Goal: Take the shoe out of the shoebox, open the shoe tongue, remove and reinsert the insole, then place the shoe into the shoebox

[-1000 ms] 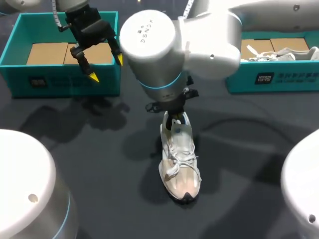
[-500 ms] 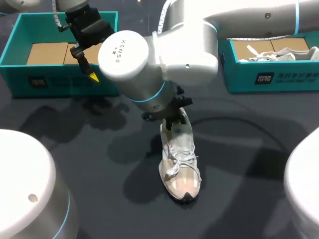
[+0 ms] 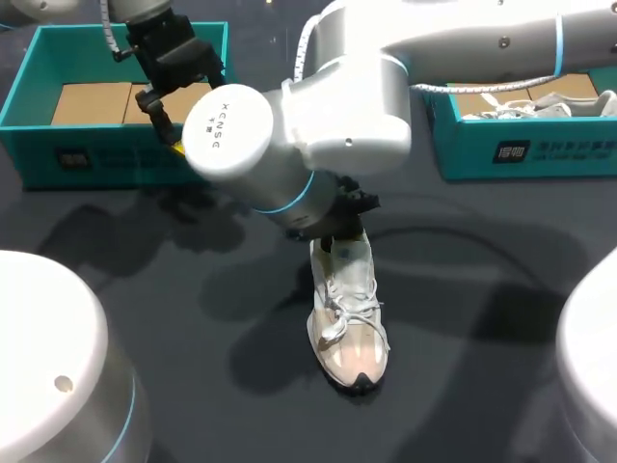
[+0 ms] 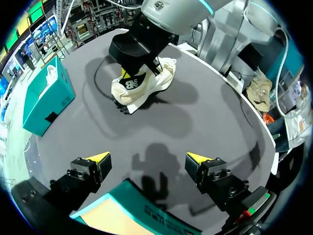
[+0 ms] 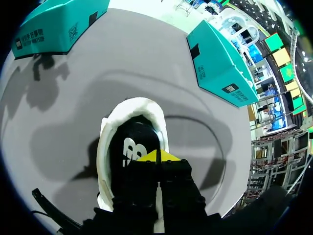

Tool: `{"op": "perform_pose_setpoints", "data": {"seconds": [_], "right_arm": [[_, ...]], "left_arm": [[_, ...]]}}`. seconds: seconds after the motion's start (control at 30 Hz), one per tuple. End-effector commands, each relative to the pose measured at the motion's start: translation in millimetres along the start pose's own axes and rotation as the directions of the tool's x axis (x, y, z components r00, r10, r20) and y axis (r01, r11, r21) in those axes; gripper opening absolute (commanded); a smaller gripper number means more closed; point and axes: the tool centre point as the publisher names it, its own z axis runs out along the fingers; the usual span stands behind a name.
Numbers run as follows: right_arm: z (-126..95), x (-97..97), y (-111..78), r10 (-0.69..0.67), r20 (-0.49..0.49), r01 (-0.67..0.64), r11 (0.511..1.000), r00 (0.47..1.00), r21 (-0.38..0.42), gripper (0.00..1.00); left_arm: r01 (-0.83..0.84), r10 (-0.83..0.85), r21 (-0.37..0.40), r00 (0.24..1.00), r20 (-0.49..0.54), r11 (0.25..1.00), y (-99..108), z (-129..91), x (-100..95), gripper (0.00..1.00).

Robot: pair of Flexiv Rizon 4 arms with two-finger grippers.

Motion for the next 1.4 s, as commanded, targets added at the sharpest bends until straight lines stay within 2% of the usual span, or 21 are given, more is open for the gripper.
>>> {"op": "perform_pose_setpoints", "data": {"seconds": [0.03, 0.3, 0.47, 0.6, 0.73, 0.87, 1.0, 1.23, 1.4], "right_arm": [[4, 11.3, 0.3, -0.005, 0.055, 0.005, 1.0, 0.998, -0.004, 0.0], [30, 19.8, -0.1, -0.029, 0.065, 0.029, 1.0, 0.997, 0.008, 0.0], [37, 25.8, 0.3, -0.041, 0.016, 0.041, 0.999, 0.999, 0.015, 0.0], [25, 29.5, 2.6, -0.047, -0.009, 0.046, 0.999, 0.999, -0.014, 0.0], [5, 22.9, 4.6, -0.051, 0.06, 0.053, 0.998, 0.997, -0.042, 0.0], [1, 14.9, 4.5, -0.053, 0.122, 0.057, 0.998, 0.991, -0.031, 0.0], [16, 9.6, 2.7, -0.059, 0.131, 0.06, 0.998, 0.99, -0.005, 0.0], [45, 11.7, -1.8, -0.065, 0.101, 0.061, 0.997, 0.993, 0.038, 0.0], [55, 14.9, -5.4, -0.067, 0.057, 0.063, 0.996, 0.996, 0.066, 0.0]], "left_arm": [[-0.001, 0.001, -0.003, 1.0, 0.0, 1.0, 0, 0, 0.9, 1.0], [-0.001, 0.001, -0.003, 1.0, 0.0, 1.0, 0, 0, 0.9, 1.0], [-0.001, 0.001, -0.003, 1.0, 0.0, 1.0, 0, 0, 0.9, 1.0], [-0.001, 0.001, -0.003, 1.0, 0.0, 1.0, 0, 0, 0.9, 1.0], [-0.001, 0.001, -0.003, 1.0, 0.0, 1.0, 0, 0, 0.9, 1.0], [-0.001, 0.001, -0.003, 1.0, 0.0, 1.0, 0, 0, 0.9, 1.0], [-0.001, 0.001, -0.003, 1.0, 0.0, 1.0, 0, 0, 0.9, 1.0], [-0.001, 0.001, -0.003, 1.0, 0.0, 1.0, 0, 0, 0.9, 1.0], [-0.001, 0.001, -0.003, 1.0, 0.0, 1.0, 0, 0, 0.9, 1.0]]}}
